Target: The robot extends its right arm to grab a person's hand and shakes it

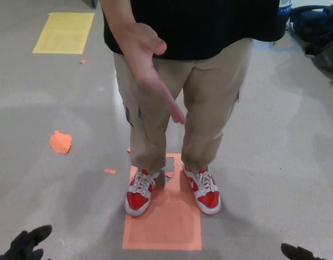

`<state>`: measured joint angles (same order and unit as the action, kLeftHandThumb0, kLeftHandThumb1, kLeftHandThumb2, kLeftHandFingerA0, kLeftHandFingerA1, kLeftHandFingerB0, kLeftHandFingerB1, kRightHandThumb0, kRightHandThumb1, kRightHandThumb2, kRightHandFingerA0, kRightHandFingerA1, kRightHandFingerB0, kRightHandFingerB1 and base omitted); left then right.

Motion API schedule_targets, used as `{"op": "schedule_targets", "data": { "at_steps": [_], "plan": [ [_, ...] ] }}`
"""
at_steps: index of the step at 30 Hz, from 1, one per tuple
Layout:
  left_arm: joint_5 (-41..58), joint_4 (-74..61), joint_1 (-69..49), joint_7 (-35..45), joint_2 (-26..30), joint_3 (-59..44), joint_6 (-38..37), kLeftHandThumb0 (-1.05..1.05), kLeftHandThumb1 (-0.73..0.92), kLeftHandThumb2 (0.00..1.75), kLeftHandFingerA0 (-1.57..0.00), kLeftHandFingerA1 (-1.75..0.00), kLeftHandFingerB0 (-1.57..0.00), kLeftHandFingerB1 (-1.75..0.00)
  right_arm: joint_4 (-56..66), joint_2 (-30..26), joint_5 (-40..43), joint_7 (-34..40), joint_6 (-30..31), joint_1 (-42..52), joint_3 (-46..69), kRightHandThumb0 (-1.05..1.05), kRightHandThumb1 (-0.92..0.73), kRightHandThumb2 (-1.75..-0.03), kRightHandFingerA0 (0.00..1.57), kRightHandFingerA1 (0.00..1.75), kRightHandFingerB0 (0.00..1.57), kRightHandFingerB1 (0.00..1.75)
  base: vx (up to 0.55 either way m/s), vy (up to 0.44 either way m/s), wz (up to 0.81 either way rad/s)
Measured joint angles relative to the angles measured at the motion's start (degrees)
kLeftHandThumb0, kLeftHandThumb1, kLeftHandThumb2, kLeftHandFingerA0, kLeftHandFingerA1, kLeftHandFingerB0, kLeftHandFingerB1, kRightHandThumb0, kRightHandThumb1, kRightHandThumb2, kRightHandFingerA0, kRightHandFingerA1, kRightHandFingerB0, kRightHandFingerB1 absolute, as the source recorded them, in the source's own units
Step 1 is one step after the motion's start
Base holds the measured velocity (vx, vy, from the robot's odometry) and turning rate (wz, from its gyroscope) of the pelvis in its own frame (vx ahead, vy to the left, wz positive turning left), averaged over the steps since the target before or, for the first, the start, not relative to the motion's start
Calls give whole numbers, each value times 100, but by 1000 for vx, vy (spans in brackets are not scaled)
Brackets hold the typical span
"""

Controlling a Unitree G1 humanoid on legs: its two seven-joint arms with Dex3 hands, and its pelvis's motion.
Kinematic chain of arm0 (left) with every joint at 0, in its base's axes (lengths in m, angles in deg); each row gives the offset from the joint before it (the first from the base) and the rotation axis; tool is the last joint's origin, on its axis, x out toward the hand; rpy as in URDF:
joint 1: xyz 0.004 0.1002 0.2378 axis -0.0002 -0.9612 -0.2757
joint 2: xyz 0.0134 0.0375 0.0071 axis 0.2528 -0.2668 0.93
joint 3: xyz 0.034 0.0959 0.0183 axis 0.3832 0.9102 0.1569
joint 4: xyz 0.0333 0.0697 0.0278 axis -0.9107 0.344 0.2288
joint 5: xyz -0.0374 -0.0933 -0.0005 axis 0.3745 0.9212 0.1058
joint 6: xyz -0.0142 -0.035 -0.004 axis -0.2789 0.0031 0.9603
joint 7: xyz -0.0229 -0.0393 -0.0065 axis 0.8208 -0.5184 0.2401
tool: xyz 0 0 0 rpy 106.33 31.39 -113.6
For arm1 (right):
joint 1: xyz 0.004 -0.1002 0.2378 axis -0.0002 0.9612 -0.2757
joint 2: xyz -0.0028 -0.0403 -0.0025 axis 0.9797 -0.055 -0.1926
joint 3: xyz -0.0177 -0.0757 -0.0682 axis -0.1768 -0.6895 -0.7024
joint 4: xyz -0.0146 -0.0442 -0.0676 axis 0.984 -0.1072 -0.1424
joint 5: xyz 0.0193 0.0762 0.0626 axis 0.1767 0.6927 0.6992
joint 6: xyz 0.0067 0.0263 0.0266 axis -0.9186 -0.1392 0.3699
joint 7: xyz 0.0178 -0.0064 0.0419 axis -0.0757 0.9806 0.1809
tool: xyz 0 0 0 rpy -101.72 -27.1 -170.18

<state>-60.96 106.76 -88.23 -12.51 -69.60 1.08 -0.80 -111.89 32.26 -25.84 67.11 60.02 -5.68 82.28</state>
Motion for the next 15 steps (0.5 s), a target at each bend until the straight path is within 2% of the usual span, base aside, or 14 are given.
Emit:
{"op": "schedule_targets", "data": {
  "at_steps": [1,3,4,5,8,9,10,12,13,15],
  "plan": [
    [-1,19,67,-5,0,1,12,-32,67,117,0,-47,0,-48,-22,-9,-2,0,0,-53,6,-72,-84,-64,0,11,0,0,0,0,0],
    [-3,36,128,-14,0,2,23,-31,68,117,0,-48,0,-48,-48,-17,-3,0,0,-126,8,-71,-83,-66,0,8,0,0,0,0,0],
    [-2,52,206,-21,0,2,26,-31,67,117,0,-48,0,-48,-94,-29,-3,0,0,-215,16,-78,-68,-88,0,10,0,0,0,0,0],
    [-1,62,248,-26,-1,0,26,-32,66,117,0,-47,0,-48,-110,-36,-3,0,0,-259,19,-86,-72,-98,0,12,0,6,0,0,0],
    [-2,67,353,-50,-2,0,34,-31,67,117,0,-47,0,-48,-112,-56,11,-21,8,-396,61,-88,-71,-94,0,6,0,2,0,0,0],
    [-2,70,389,-53,-2,0,36,-31,67,117,0,-47,0,-48,-112,-60,29,-36,8,-429,88,-67,-83,-65,0,0,0,0,0,0,0],
    [-2,72,443,-56,-2,0,40,-31,68,118,0,-47,0,-48,-116,-61,63,-61,8,-472,137,-86,-71,-96,0,9,0,5,0,0,0],
    [-1,78,527,-61,-2,0,45,-31,68,118,0,-47,0,-48,-147,-68,106,-92,9,-578,185,-86,-71,-96,0,9,0,5,0,0,0],
    [-1,78,582,-62,-2,1,45,-30,69,118,0,-47,0,-48,-167,-76,122,-107,9,-645,195,-70,-81,-66,0,7,0,0,0,0,0],
    [-2,74,641,-67,-2,1,45,-30,70,118,0,-47,0,-48,-196,-87,143,-129,8,-716,203,-68,-80,-66,0,2,0,0,0,0,0]
  ]
}}
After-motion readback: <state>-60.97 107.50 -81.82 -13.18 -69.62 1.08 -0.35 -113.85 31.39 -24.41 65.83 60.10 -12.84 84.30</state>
